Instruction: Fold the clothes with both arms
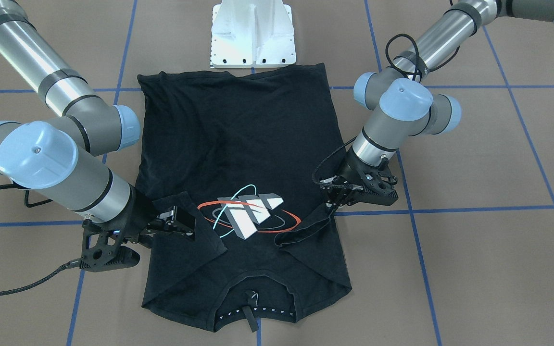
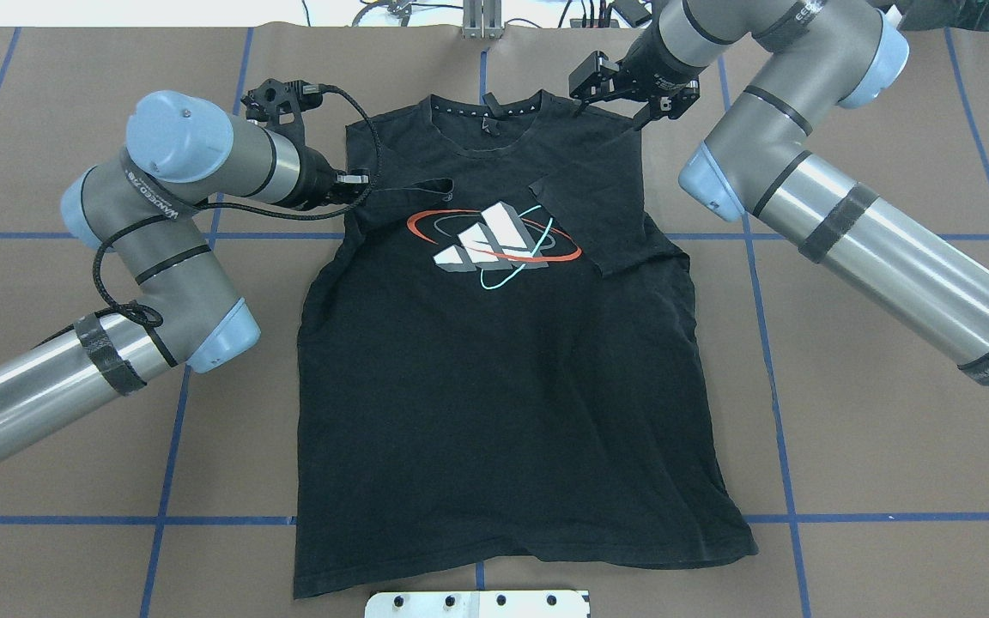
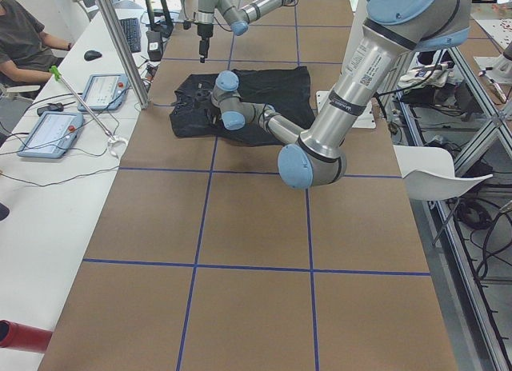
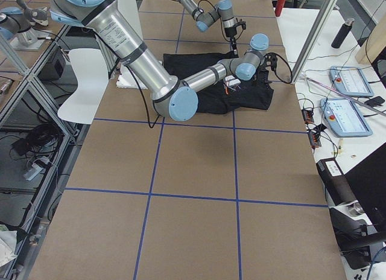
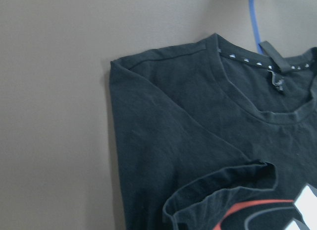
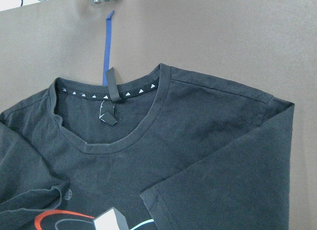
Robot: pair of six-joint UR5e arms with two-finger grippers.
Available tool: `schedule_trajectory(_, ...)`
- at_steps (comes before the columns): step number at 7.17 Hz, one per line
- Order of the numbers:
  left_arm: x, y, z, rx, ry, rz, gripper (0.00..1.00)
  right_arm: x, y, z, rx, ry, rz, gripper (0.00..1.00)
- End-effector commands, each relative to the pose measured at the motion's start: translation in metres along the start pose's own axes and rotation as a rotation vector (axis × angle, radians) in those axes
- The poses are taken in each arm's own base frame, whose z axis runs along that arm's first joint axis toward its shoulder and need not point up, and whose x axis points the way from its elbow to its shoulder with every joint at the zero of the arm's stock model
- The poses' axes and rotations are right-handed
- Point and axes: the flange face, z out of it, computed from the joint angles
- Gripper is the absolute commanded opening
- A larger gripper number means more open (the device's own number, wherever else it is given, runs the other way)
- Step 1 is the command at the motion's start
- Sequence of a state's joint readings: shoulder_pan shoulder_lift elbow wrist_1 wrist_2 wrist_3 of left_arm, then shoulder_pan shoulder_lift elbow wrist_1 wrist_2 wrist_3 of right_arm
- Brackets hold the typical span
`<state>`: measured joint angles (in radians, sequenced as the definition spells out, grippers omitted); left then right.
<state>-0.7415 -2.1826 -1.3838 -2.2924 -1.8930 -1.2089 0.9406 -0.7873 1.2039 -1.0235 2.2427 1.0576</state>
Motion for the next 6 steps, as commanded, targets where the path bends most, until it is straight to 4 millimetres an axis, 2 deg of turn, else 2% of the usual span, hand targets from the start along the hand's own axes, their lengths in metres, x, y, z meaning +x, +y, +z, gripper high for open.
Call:
schedule_trajectory(1, 0.019, 0.017, 0.004, -0.036, 0.016, 0.012, 0.0, 0.009, 0.002, 0.004, -0.006, 0.007, -0.005, 1.0)
schedule_trajectory(3, 0.032, 0.039, 0.012, -0.065, 0.03, 0.03, 0.0, 0.013, 0.003, 0.004, -0.007, 0.007, -0.003, 1.0)
schedule_trajectory(4, 0.035, 0.05, 0.017, -0.079, 0.032, 0.036, 0.04, 0.014, 0.003, 0.004, -0.007, 0.007, -0.003, 1.0)
schedule_trajectory(5, 0.037, 0.056, 0.018, -0.086, 0.035, 0.043, 0.51, 0.014, 0.003, 0.004, -0.008, 0.007, -0.003, 1.0)
schedule_trajectory(6, 0.043, 0.077, 0.024, -0.104, 0.039, 0.064, 0.99, 0.014, 0.003, 0.004, -0.007, 0.007, -0.003, 1.0)
